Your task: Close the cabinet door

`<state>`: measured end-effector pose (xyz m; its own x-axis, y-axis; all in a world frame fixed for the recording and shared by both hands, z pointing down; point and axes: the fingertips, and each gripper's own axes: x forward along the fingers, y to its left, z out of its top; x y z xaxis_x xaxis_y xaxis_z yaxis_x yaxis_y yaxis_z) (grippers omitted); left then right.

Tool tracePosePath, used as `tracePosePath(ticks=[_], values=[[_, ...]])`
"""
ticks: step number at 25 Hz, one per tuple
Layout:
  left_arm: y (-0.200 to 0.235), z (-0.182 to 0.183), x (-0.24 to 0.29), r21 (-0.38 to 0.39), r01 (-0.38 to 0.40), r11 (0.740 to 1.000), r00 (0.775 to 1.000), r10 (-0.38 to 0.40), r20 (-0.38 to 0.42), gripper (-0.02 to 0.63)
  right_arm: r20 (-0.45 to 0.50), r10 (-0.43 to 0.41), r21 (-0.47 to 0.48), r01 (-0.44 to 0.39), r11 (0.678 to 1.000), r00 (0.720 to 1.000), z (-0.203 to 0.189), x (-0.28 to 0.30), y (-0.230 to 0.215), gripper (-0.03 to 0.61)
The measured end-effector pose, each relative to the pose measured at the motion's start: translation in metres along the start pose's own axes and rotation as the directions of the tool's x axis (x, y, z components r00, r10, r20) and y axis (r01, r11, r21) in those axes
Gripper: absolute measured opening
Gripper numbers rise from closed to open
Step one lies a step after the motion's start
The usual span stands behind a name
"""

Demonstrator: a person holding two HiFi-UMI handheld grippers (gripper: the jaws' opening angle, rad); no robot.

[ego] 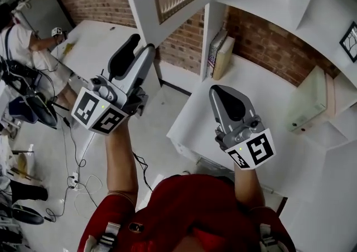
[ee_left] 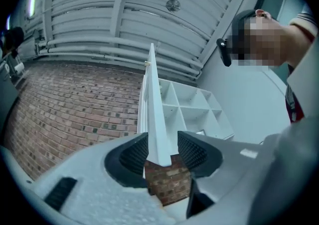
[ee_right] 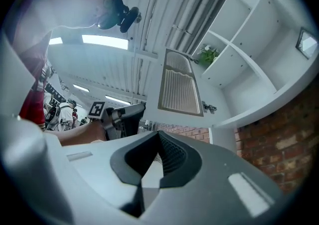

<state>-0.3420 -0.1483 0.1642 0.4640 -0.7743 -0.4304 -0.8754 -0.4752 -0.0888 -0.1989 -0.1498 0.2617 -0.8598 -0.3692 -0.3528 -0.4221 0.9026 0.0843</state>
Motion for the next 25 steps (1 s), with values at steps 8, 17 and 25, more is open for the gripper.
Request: tracePosePath(ticks=[8,17,25], values=[[-0.002,-0.004,0.011,-0.031,0.078,0.996,0.997,-0.077,0.014,0.123,-0.04,-0.096,-0.034,0.094,0.995,0.995,-0.006,-0.016,0.0,0.014],[-0.032,-0.005,0.024,0.002,0.069,0.998,0.997,-0.069,0.016,0.122,-0.029,-0.141,-0.055,0.139,0.989,0.99,0.011,-0.035,-0.022,0.014],[-0.077,-0.013,0.054,0.059,0.097,0.994,0.995,-0.095,-0.031,0.156,-0.002,-0.182,-0.055,0.181,0.982,0.983,0.028,-0.057,-0.057,0.014]])
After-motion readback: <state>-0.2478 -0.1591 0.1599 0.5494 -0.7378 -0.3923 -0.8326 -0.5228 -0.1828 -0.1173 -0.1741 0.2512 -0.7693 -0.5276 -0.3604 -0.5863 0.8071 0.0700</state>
